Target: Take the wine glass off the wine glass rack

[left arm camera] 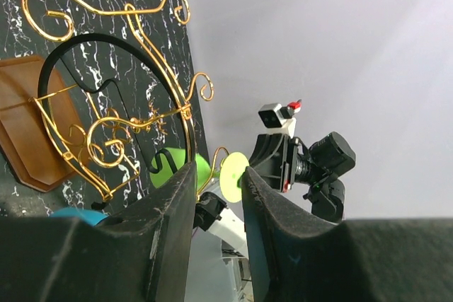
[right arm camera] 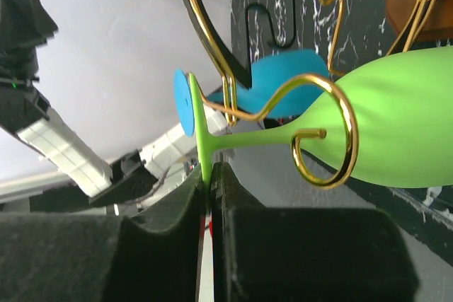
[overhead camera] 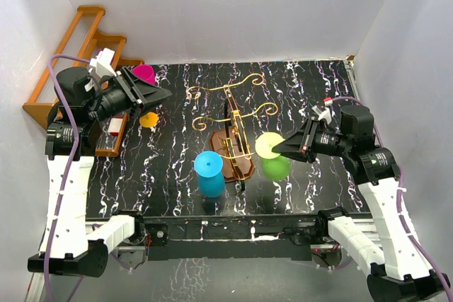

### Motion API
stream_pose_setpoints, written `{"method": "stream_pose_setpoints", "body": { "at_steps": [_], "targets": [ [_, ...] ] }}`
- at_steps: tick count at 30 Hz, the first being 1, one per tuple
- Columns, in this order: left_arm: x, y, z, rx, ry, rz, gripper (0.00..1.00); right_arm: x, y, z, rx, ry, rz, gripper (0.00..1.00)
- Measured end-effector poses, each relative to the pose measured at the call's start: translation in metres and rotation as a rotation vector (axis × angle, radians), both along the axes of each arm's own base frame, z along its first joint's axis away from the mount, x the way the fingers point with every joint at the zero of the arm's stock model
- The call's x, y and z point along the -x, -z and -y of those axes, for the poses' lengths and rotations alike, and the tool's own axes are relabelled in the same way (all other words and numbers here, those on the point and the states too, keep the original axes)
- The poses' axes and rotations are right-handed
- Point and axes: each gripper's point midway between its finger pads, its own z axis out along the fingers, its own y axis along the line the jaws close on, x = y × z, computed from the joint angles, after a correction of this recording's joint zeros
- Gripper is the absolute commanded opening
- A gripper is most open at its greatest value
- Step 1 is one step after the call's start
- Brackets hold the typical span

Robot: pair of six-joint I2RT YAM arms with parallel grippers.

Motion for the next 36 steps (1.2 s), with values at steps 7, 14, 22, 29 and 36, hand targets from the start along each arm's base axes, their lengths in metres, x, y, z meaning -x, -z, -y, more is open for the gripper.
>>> {"method": "stream_pose_setpoints", "body": {
  "at_steps": [7,14,22,29,36],
  "targets": [
    [-0.015,-0.002,0.001,0.009,-0.001,-0.010,0.31,0.043,0.001,0.002,0.040,-0.150,-0.018,0.08],
    [-0.036,-0.007,0.001,-0.017,0.004,-0.025,0.31,0.069,-0.005,0.016,0.140,-0.102,0.001,0.08],
    [-0.041,-0.006,0.000,-0.027,0.000,-0.034,0.32,0.072,-0.033,0.038,0.218,0.090,0.136,0.08],
    [-0.043,-0.011,0.001,-0.026,0.000,-0.023,0.32,0.039,-0.117,0.067,0.336,0.290,0.459,0.08],
    [-0.042,-0.012,0.000,-0.035,0.001,-0.035,0.32,-0.037,-0.126,0.047,0.399,0.154,0.667,0.08]
  ]
}}
